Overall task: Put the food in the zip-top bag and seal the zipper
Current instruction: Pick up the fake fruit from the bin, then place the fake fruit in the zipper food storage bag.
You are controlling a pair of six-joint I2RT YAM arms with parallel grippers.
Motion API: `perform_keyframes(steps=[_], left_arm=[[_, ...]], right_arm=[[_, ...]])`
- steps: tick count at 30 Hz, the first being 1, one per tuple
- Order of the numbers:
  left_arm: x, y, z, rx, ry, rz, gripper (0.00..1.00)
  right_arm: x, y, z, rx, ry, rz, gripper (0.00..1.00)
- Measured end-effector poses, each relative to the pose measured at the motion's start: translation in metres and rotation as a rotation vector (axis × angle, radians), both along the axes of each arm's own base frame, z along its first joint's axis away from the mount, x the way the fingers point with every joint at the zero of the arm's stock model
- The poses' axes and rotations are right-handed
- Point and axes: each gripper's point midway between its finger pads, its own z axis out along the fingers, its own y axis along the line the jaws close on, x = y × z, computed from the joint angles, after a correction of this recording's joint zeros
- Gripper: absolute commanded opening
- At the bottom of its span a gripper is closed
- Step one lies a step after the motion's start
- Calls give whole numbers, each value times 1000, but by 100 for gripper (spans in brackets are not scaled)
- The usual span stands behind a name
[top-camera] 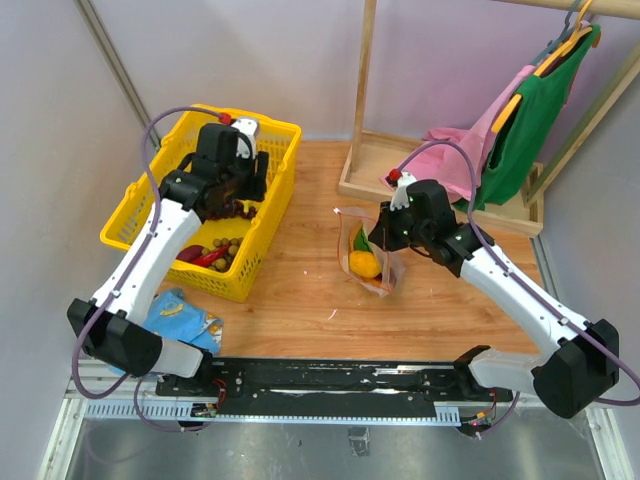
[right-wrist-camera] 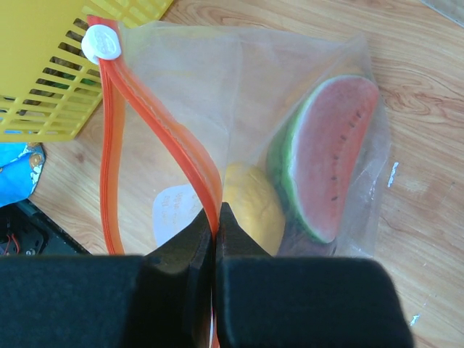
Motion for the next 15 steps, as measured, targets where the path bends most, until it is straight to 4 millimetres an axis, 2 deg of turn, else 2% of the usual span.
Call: perform_keyframes(steps=[5,12,15], left_arm=[[-30,-59,23,-37,-54,-194,35],[-84,-153,48,-113,-131,-511,35],[-102,-182,56,-146,-160,-608,36]], right_arm=[[1,2,5,7,-4,6,2],[1,4,7,13,-2,11,2],[2,4,7,15,-2,10,2]])
